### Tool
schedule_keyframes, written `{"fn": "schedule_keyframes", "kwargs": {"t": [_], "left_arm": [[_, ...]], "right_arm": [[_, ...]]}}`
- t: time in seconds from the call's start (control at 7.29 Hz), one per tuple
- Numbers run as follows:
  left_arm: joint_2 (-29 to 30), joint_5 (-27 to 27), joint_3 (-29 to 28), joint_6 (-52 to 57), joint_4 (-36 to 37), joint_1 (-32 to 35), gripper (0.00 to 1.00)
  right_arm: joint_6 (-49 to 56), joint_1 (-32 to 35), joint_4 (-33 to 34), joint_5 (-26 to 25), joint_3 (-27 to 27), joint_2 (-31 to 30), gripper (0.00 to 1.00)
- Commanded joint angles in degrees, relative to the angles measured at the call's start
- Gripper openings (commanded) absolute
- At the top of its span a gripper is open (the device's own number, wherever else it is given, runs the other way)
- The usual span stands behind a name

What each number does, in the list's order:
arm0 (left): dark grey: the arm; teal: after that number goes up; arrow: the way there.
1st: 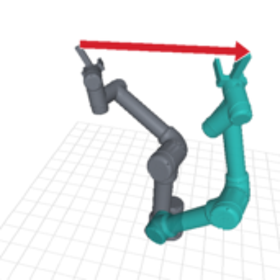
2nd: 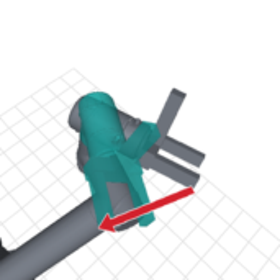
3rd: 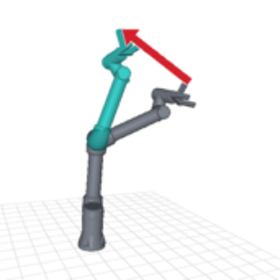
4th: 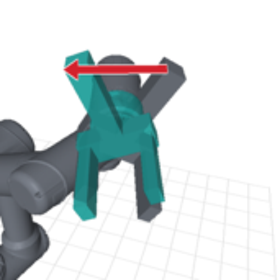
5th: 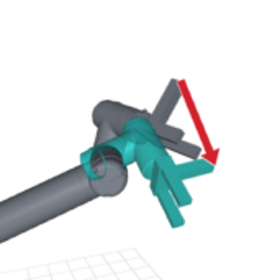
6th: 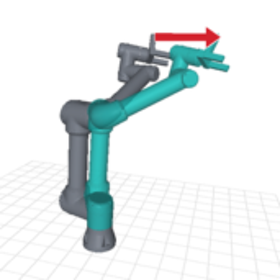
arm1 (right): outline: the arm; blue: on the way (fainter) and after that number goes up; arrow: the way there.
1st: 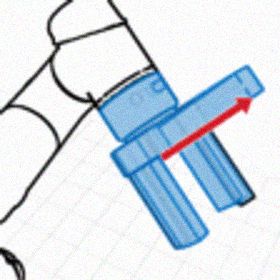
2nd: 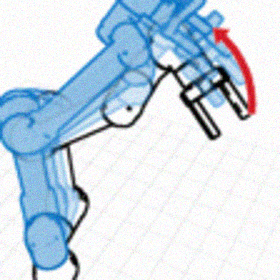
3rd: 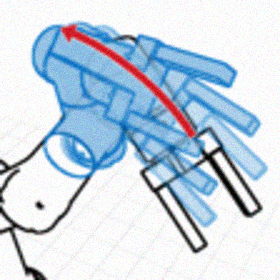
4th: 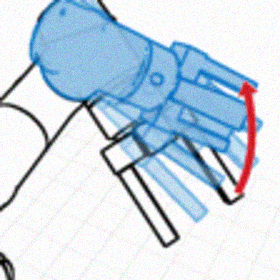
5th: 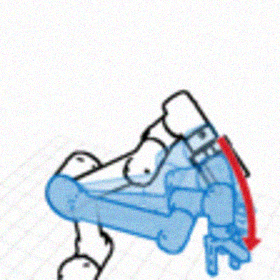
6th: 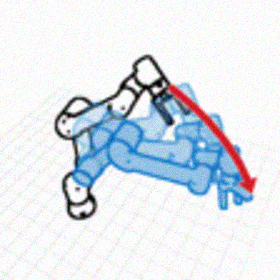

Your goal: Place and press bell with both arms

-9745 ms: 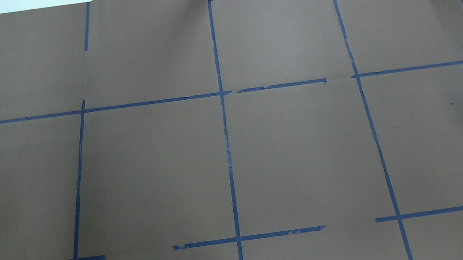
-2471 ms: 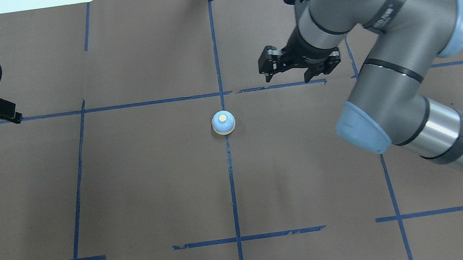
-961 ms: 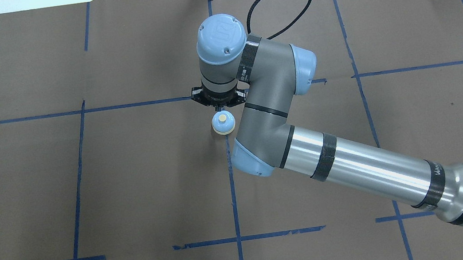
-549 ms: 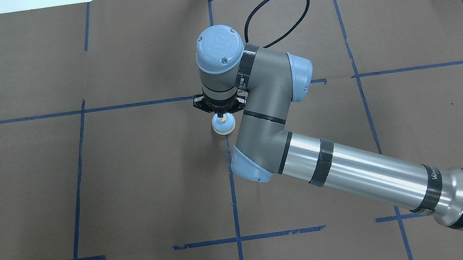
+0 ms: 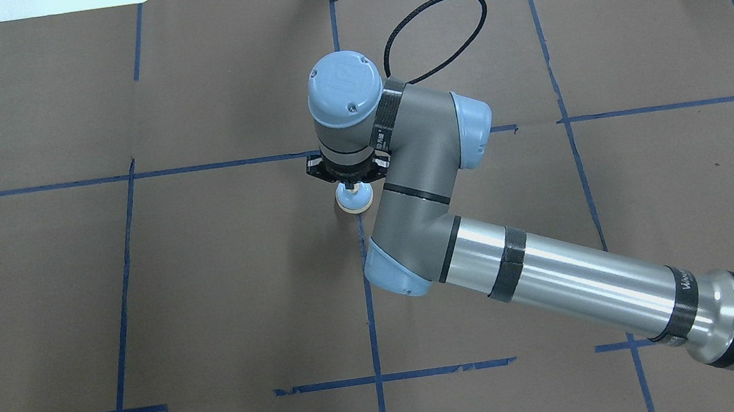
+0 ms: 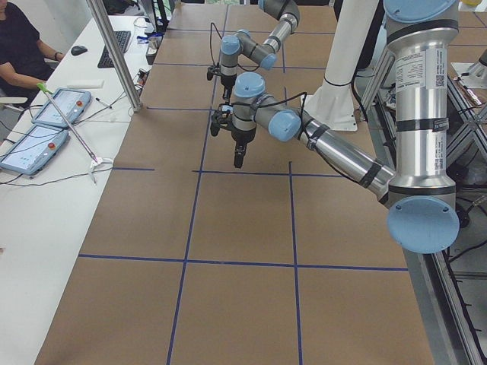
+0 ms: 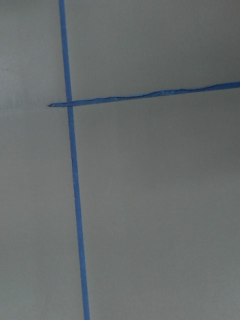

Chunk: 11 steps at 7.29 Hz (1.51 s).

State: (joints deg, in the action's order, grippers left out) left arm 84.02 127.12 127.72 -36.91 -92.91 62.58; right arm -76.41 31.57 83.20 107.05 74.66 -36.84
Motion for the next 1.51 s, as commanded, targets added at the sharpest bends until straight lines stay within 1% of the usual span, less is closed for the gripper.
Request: {"fn": "schedule_keyframes", "kwargs": {"t": [0.0, 0.69, 0.96, 1.1, 1.24, 1.37], "left_arm": [[0.00, -0.03, 0.16, 0.00, 0.01, 0.00, 1.00], [-0.09, 0.06, 0.78, 0.00, 0.10, 0.00, 1.00], [0.00, 0.06, 1.65, 0.00, 1.59, 0.00, 1.00], [0.00, 0.06, 1.75, 0.00, 1.59, 0.00, 1.00], [0.00, 0.06, 1.66, 0.00, 1.59, 0.00, 1.00], [0.00, 0.06, 1.66, 0.00, 1.68, 0.00, 1.00]], "right_arm": [[0.03, -0.11, 0.04, -0.09, -0.12, -0.25, 0.00], [0.03, -0.64, 0.04, -0.09, -0.57, -0.60, 0.00], [0.03, -0.55, 0.04, 0.00, -0.13, -0.25, 0.00], [0.03, 0.23, 0.38, 0.44, 2.57, -0.86, 0.00], [0.03, 2.59, 1.69, 2.70, 9.82, -4.61, 0.00], [0.03, 5.75, 2.49, 4.81, 17.72, -9.95, 0.00]]}}
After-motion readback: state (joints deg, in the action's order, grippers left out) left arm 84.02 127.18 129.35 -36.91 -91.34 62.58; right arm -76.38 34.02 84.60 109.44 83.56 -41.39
